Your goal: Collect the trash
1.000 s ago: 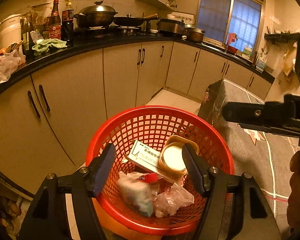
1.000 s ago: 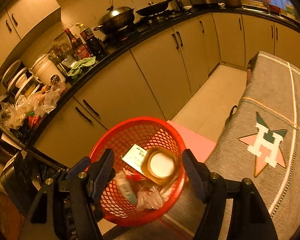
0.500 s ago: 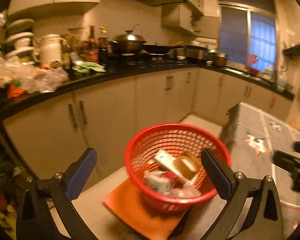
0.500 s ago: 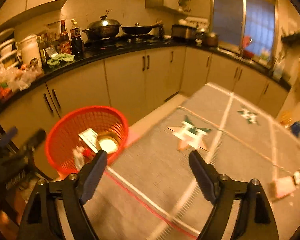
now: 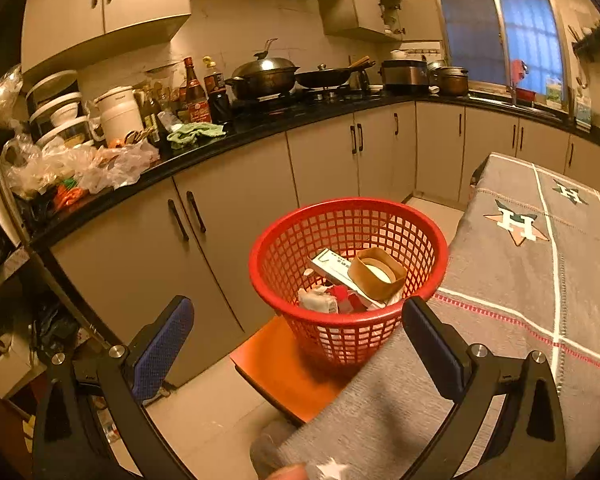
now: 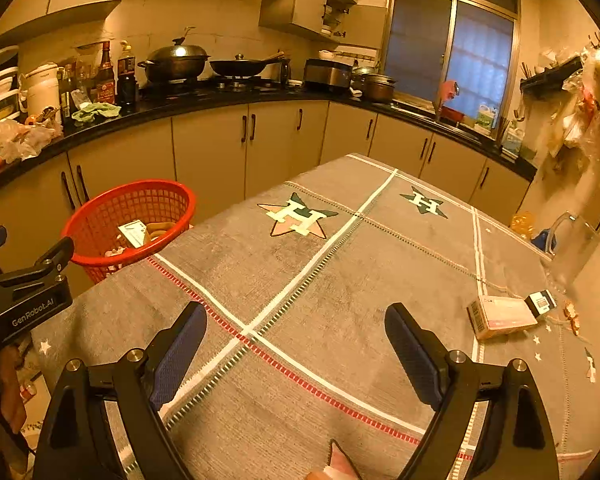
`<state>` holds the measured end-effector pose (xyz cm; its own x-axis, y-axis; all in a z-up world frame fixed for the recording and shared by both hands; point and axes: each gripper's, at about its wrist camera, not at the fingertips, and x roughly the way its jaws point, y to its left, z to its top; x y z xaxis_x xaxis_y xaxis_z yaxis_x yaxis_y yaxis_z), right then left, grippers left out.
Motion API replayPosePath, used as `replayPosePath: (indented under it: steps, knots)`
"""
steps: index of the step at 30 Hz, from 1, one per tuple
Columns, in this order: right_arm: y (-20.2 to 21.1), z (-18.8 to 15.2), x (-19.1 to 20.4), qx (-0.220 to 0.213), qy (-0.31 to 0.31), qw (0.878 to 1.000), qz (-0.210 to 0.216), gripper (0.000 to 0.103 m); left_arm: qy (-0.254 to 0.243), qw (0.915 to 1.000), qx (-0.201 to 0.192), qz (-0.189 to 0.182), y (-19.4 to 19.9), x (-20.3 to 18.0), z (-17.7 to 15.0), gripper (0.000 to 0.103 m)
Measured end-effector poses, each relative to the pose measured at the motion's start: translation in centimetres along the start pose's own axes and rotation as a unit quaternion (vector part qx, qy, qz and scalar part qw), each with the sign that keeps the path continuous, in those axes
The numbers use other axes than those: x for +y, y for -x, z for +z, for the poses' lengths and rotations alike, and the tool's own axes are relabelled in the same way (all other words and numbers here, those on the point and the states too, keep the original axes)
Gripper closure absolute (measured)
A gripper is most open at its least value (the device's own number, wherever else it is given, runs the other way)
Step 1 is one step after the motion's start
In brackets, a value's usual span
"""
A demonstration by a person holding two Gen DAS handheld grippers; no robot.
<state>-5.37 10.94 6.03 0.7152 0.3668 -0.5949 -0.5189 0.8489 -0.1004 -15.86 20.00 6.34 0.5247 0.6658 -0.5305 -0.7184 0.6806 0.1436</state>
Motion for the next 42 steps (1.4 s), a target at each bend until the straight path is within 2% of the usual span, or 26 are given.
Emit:
replayPosePath:
  steps: [2,4,12,30,42]
  knots:
    - [0.0,-0.2,-0.1,-0.006,0.0,1.0,0.006,0.01,0.012,0.9999,-0.003,0.002,0.3,0.3,0.0,0.0]
    - [0.1,-0.4,-0.3,-0.013,-0.001,1.0,0.01,0.01,0.017,0.9995,-0.014,0.021,0.7,0.3,0.1,0.0]
    - [-0.1,-0.8,-0.7,-0.032,0.001,0.999,0.019,0.01,-0.007,0.9985,-0.028,0.046,1.2,-1.2,-0.3,0.0]
    - [-0.4,-1.0,-0.9,-0.033,-0.003,0.999,0.012,0.009,-0.015,0.9983,-0.046,0.033,1.7,-1.5,-0.8,0.0]
    - [-0.7,-1.1,-1.1,-0.028,-0.005,1.0,0.011,0.009,-0.014,0.9989,-0.041,0.017,1.8,-1.6,-0.9,0.0]
